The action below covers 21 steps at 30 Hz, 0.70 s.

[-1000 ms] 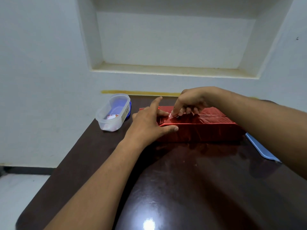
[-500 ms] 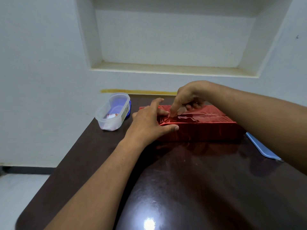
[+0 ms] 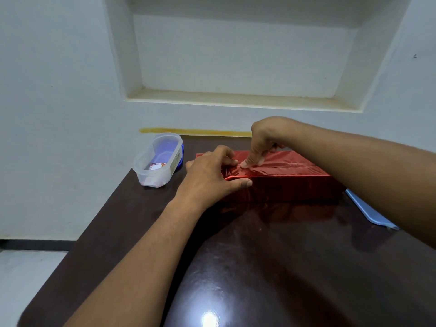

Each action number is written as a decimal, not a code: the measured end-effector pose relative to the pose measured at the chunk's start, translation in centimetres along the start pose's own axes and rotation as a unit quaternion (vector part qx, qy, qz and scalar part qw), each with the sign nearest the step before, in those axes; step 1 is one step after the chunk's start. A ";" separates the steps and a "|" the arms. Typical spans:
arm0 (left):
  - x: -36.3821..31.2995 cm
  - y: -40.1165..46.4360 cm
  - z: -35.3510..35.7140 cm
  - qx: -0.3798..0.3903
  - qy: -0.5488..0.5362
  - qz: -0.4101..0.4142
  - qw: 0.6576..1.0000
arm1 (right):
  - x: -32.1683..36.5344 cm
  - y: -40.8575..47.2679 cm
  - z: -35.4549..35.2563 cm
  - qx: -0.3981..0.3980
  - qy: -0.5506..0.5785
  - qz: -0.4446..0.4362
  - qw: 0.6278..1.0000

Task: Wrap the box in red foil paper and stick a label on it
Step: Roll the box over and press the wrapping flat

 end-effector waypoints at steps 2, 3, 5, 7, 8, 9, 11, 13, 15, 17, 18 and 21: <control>0.0 0.0 0.1 -0.001 -0.006 -0.002 1.000 | -0.2 -0.3 0.3 0.002 0.013 0.007 1.000; 0.1 0.0 0.1 -0.001 -0.007 -0.002 1.000 | -0.3 -0.6 0.5 0.003 0.018 0.010 1.000; 0.1 0.0 0.1 0.000 -0.004 -0.001 1.000 | -0.5 -1.2 0.8 0.015 0.032 0.004 0.999; 0.2 0.1 0.2 0.002 -0.007 -0.002 1.000 | -0.6 -1.6 1.0 0.025 0.040 -0.001 0.999; 0.1 0.1 0.2 0.002 -0.011 -0.002 1.000 | -0.6 -1.8 1.0 0.028 0.031 -0.002 0.999; 0.1 0.1 0.2 0.002 -0.013 -0.002 1.000 | -0.5 -2.0 1.0 0.027 0.014 0.001 1.000; 0.1 0.1 0.1 0.000 -0.019 -0.005 1.000 | -0.6 -2.1 0.8 0.028 -0.012 0.014 0.999; 0.2 0.1 0.2 -0.001 -0.026 -0.012 1.000 | -1.0 -2.0 0.8 0.036 -0.003 0.021 0.999; 0.4 0.2 0.2 0.001 -0.026 -0.014 1.000 | -1.4 -2.0 0.7 0.040 0.019 0.022 0.999; 0.4 0.2 0.2 0.000 -0.023 -0.012 1.000 | -1.5 -2.0 0.7 0.034 0.034 0.022 0.999; 0.4 0.2 0.1 0.000 -0.022 -0.010 1.000 | -1.5 -1.8 0.7 0.032 0.041 0.021 0.998; 0.5 0.2 0.2 -0.001 -0.021 -0.009 1.000 | -1.7 -2.6 0.9 0.019 0.055 0.012 0.998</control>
Point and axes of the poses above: each hand's wrist, its own y-axis towards the middle knuckle, its own z-axis out of the palm, x = y × z, the point moved 2 cm from there along y, towards the middle knuckle, and after that the axes turned 2 degrees about -x, right-handed, at the moved point
